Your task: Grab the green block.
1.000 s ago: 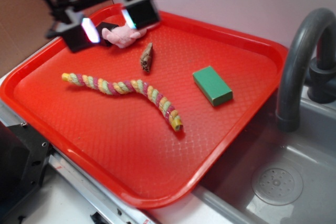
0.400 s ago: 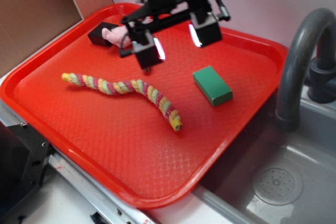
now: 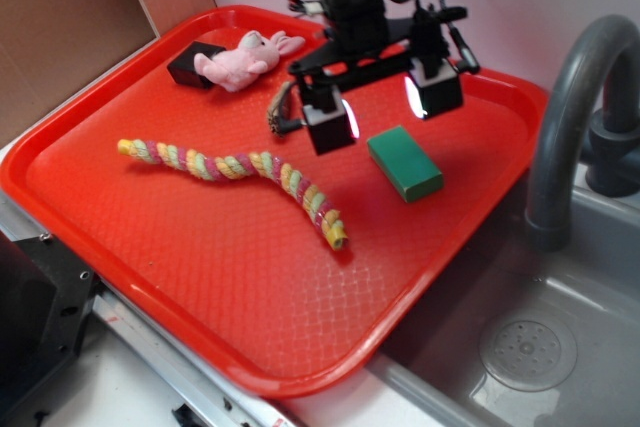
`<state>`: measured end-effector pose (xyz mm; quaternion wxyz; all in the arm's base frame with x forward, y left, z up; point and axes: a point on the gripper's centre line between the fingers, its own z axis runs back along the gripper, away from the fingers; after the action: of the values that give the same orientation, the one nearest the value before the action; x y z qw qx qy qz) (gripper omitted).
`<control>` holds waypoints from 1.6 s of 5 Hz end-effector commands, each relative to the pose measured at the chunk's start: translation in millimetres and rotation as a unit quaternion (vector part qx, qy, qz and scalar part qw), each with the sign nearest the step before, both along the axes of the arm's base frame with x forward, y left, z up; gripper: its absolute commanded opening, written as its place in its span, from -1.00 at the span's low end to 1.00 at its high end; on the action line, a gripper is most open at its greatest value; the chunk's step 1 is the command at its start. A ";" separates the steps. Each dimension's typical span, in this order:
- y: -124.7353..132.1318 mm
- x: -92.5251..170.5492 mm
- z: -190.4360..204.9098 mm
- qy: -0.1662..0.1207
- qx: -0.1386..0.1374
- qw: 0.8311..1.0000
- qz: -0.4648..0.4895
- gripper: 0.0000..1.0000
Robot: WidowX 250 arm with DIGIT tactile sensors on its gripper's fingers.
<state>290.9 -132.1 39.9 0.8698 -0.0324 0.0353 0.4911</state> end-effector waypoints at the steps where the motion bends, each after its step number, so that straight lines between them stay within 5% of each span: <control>1: -20.0 3.2 -5.0 -0.003 0.004 1.000 -0.016 1.00; 2: -7.7 13.9 -13.8 0.004 0.017 1.000 -0.014 1.00; 3: -12.3 9.8 -17.5 0.008 0.022 1.000 -0.014 -0.90; 5: -11.1 8.9 -22.8 0.018 0.033 0.999 -0.008 -1.00; 6: -2.2 2.3 -2.1 0.025 -0.026 0.997 -0.061 -1.00; 7: 15.7 -10.1 47.5 -0.002 -0.029 0.996 -0.085 -1.00; 8: 47.4 -28.4 95.7 -0.031 -0.060 0.989 -0.135 -1.00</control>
<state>255.0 -95.0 122.8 0.9264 -0.0768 0.0664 0.3626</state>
